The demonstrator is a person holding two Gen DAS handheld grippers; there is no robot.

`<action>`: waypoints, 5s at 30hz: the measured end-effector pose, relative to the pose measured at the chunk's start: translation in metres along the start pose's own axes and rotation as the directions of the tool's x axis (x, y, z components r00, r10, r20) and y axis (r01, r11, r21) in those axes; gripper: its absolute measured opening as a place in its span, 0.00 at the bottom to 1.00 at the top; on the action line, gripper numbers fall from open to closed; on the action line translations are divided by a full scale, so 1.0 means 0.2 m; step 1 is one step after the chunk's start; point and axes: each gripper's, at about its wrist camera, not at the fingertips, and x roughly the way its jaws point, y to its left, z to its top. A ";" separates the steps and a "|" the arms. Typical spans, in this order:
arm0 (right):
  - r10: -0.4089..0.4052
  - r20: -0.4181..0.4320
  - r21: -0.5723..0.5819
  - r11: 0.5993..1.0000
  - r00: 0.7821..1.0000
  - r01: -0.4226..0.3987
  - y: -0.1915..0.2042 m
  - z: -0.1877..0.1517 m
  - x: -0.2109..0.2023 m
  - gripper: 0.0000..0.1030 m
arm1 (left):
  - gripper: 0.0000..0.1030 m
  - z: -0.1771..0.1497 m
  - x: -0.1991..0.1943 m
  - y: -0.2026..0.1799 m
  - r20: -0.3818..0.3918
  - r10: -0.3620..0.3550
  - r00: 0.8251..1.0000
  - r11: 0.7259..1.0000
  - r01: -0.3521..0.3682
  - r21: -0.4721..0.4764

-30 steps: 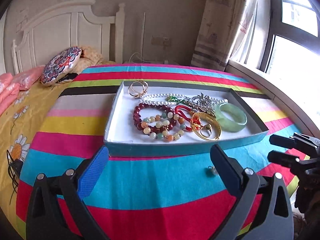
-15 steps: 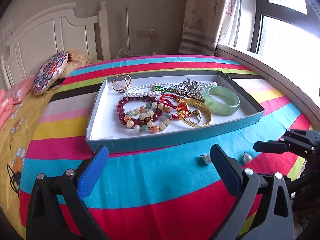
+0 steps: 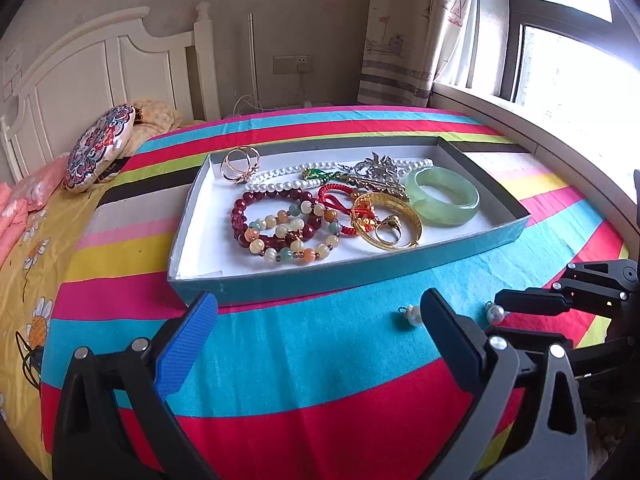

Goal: Organize jewelry
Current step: 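Grasp a pearl earring with the right tool while the left tool grasps the other pearl earring, then carry both pearl earrings into the box and release them inside the jade bangle, then withdraw both tools from the box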

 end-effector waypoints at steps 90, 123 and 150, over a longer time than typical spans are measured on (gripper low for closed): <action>-0.157 0.125 0.018 0.988 0.980 0.156 -0.32 0.31 -0.08 0.15 | 0.14 0.54 0.06 -0.38 0.017 -0.223 0.975 0.971 0.220 0.098; -0.151 -0.001 0.018 0.988 0.988 0.151 -0.43 0.36 0.17 0.16 | 0.14 0.58 0.49 -0.48 -0.141 -0.167 0.976 0.980 0.180 0.085; -0.228 0.242 0.324 0.935 0.943 0.143 -0.50 0.33 -0.32 0.84 | 0.98 0.53 -0.22 -0.07 0.231 0.183 0.956 0.979 -0.156 -0.130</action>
